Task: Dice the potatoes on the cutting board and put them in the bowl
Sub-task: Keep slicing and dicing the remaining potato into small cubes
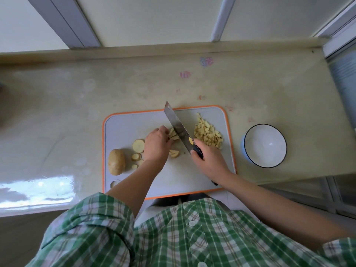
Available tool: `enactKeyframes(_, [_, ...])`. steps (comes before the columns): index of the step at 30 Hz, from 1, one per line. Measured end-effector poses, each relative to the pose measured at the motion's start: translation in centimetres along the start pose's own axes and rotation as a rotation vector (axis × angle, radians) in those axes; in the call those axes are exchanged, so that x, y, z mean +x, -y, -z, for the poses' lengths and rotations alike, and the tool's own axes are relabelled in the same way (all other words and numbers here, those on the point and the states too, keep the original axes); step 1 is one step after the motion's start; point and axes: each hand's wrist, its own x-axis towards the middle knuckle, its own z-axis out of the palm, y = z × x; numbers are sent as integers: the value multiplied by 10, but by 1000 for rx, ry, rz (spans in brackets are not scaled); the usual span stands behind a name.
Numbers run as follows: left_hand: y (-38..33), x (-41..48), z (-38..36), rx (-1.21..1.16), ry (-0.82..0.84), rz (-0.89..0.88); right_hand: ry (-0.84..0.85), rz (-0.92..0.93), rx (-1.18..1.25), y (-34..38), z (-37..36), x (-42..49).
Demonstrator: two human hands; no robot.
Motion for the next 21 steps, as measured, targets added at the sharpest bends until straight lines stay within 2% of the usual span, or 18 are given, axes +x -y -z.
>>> enactKeyframes(5, [3, -1, -1, 75, -10, -46, 51, -48, -57, 3, 4, 6])
enactKeyframes(13, [4, 8, -1, 35, 6, -100, -57, -24, -57, 16, 14, 12])
enactKeyframes(21, [9, 5, 0, 38, -32, -92, -41, -16, -155, 28, 4, 14])
